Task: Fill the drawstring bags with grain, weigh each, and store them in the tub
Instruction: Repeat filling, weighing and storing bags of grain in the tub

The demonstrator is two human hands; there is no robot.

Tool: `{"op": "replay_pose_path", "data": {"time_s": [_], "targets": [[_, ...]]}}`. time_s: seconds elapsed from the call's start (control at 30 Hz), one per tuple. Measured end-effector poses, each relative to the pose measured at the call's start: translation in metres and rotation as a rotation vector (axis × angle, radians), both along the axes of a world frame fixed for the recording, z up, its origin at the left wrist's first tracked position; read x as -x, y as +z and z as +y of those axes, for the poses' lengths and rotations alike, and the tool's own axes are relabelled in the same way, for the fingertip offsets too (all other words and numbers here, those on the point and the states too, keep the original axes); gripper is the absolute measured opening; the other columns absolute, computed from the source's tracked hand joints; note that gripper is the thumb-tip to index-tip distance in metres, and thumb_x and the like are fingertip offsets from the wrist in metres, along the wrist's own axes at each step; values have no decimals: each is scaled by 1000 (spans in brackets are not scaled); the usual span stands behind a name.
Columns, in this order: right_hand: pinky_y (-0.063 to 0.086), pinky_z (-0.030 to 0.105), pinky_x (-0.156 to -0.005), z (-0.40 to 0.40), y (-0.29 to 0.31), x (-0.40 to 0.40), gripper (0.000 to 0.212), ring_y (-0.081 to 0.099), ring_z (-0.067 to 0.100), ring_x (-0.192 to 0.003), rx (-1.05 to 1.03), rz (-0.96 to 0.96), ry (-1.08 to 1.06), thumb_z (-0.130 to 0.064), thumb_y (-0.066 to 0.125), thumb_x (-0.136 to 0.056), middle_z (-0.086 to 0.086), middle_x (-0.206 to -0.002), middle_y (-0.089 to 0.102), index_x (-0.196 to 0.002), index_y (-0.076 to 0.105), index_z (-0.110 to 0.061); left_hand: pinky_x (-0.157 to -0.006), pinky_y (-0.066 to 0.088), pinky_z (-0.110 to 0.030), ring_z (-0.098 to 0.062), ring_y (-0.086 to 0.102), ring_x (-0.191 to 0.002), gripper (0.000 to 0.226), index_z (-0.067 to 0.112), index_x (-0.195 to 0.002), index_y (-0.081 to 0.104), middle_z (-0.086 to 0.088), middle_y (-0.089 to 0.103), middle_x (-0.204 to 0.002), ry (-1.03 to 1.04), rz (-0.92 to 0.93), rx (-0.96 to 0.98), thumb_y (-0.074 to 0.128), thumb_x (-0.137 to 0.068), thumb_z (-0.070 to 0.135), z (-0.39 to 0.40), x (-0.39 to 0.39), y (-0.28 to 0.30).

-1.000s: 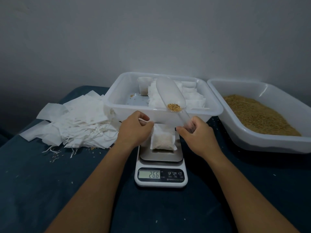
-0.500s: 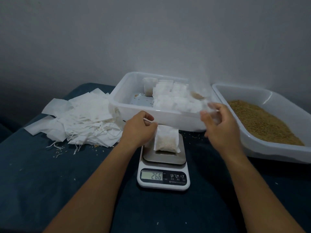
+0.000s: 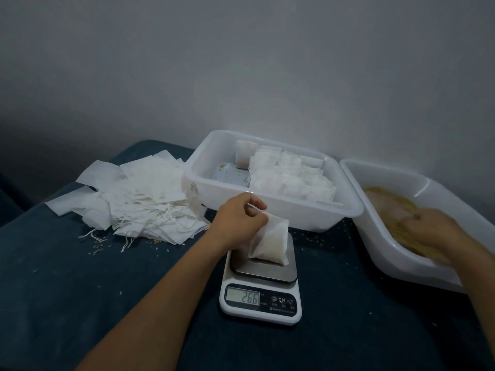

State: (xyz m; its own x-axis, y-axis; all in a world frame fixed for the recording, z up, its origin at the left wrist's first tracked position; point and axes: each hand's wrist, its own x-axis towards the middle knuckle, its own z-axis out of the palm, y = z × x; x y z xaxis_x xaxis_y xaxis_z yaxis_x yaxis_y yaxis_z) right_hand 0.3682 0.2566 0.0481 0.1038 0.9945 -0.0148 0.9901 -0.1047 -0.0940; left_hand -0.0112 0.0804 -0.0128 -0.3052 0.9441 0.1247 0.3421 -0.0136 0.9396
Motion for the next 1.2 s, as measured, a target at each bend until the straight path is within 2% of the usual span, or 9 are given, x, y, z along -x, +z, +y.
{"op": "replay_pose_path", "data": {"time_s": [0.1, 0.2, 0.33, 0.43, 0.5, 0.63, 0.8, 1.0, 1.2], "targets": [[53, 40, -91, 6, -13, -2, 34, 66, 34, -101, 63, -25, 34, -39, 61, -101, 18, -118, 72, -109, 77, -10, -62, 47, -25, -2, 59, -62, 15, 33, -94, 72, 13, 68, -71, -74, -213, -41, 77, -82, 27, -2, -1, 7], [47, 33, -67, 7, -18, 1, 29, 63, 22, -79, 75, -52, 64, -37, 65, -100, 5, -87, 71, -93, 79, -12, -56, 46, -22, -4, 54, -56, 14, 35, -88, 72, 10, 65, -66, -100, -340, -113, 77, -77, 27, -3, -1, 12], [50, 35, -76, -8, -4, 23, 32, 67, 32, -96, -29, -62, 72, -32, 64, -101, 14, -110, 74, -119, 75, -8, -57, 42, -24, -5, 51, -53, 15, 38, -86, 71, 10, 63, -64, -94, -435, -179, 78, -76, 29, -4, -2, 17], [51, 40, -84, -36, 25, 64, 30, 67, 34, -98, -443, 242, 204, -27, 63, -98, 13, -114, 73, -123, 71, -12, -57, 43, -23, -2, 52, -53, 14, 40, -83, 70, 14, 62, -61, -49, -459, -221, 78, -76, 30, -5, -2, 21], [56, 33, -76, -64, 52, 101, 27, 69, 15, -84, -535, 469, 428, -40, 65, -97, -9, -106, 74, -121, 70, -30, -52, 42, -21, -1, 51, -49, 15, 40, -79, 69, 15, 61, -60, -33, -500, -240, 78, -75, 30, -6, -2, 23], [52, 14, -60, -113, 89, 175, 56, 63, -2, -63, -28, 444, 932, -73, 70, -82, -32, -117, 66, -133, 55, -56, -44, 38, -16, -5, 43, -45, 18, 25, -89, 67, 10, 58, -60, -31, -634, -264, 79, -76, 23, -9, 0, 27], [43, 5, -62, -111, 91, 230, 7, 62, -13, -68, 10, 215, 1032, -36, 82, -90, -21, -85, 73, -93, 75, -34, -44, 41, -19, -7, 45, -47, 14, 22, -95, 66, 6, 60, -62, 52, -648, -259, 78, -90, 18, -9, 4, 29], [46, 12, -52, -60, 118, 267, 8, 64, 4, -51, -63, 293, 925, -31, 77, -94, -17, -90, 70, -89, 71, -33, -59, 47, -23, -7, 54, -63, 28, 29, -103, 64, 3, 65, -94, 326, -775, -383, 72, -78, 39, -7, 1, 30], [52, 22, -61, 5, 92, 333, 9, 71, 13, -63, -171, 344, 817, -24, 73, -98, -5, -88, 72, -90, 70, -23, -58, 48, -13, 4, 58, -64, 15, 31, -99, 61, 20, 64, -81, 265, -657, -266, 71, -92, 23, -4, -18, 14]]}}
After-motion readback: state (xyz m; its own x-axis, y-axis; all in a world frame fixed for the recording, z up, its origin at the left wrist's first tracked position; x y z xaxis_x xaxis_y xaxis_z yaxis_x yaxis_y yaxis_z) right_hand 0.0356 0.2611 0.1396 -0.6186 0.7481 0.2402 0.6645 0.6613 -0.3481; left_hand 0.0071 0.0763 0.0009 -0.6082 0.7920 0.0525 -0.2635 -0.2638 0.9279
